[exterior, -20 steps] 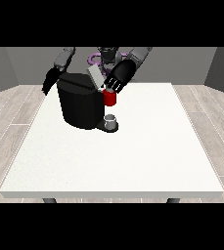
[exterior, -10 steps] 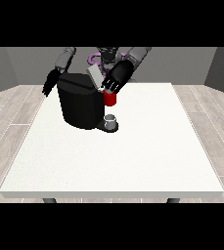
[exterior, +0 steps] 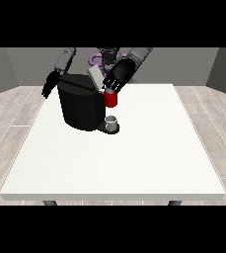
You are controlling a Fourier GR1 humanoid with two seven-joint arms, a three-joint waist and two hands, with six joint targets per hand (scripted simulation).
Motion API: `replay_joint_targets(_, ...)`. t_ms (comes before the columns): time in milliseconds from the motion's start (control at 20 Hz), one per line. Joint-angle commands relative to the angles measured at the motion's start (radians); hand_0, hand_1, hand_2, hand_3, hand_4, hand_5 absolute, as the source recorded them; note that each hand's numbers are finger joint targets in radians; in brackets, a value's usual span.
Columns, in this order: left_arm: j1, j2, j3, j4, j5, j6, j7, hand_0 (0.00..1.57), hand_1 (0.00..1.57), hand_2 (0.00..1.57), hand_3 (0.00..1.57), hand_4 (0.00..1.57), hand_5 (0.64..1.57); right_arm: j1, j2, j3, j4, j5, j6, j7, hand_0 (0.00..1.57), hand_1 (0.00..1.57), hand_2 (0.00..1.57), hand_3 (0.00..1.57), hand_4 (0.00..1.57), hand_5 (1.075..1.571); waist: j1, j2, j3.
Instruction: Insert the coffee pod into the coffee machine and close the lid
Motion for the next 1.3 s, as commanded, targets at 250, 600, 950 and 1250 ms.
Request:
replay_joint_targets(250,0.022,0.027,-0.046,0.006,-0.085,0.104,-0.037,1.22,1.22,1.23,1.1,0.0,1.571,-0.037,-0.001,0.012,-0.05,0.003,0.003,0.047,0.0,0.0,0.0,0.0,0.0,1.571,-0.029,0.027,-0.0002)
replay_joint_targets(600,0.053,0.024,-0.07,0.003,-0.113,0.109,-0.078,1.14,1.14,1.15,1.0,0.0,1.571,0.0,-0.038,-0.03,-0.011,-0.037,0.044,-0.008,0.0,0.0,0.0,0.0,0.0,1.571,-0.014,0.032,0.0)
replay_joint_targets(950,-0.01,0.016,-0.012,0.017,-0.071,0.121,-0.08,1.15,1.15,1.15,0.95,0.0,1.571,-0.017,-0.003,0.004,-0.015,0.003,0.0,0.009,0.0,0.0,0.0,0.0,0.0,1.571,-0.021,0.042,0.0)
replay_joint_targets(1250,-0.02,0.037,-0.015,0.011,-0.095,0.179,-0.128,1.21,1.21,1.19,0.97,0.0,1.571,-0.074,-0.018,-0.012,-0.026,-0.003,-0.002,0.011,0.0,0.0,0.0,0.0,0.14,1.571,-0.031,0.115,0.0001)
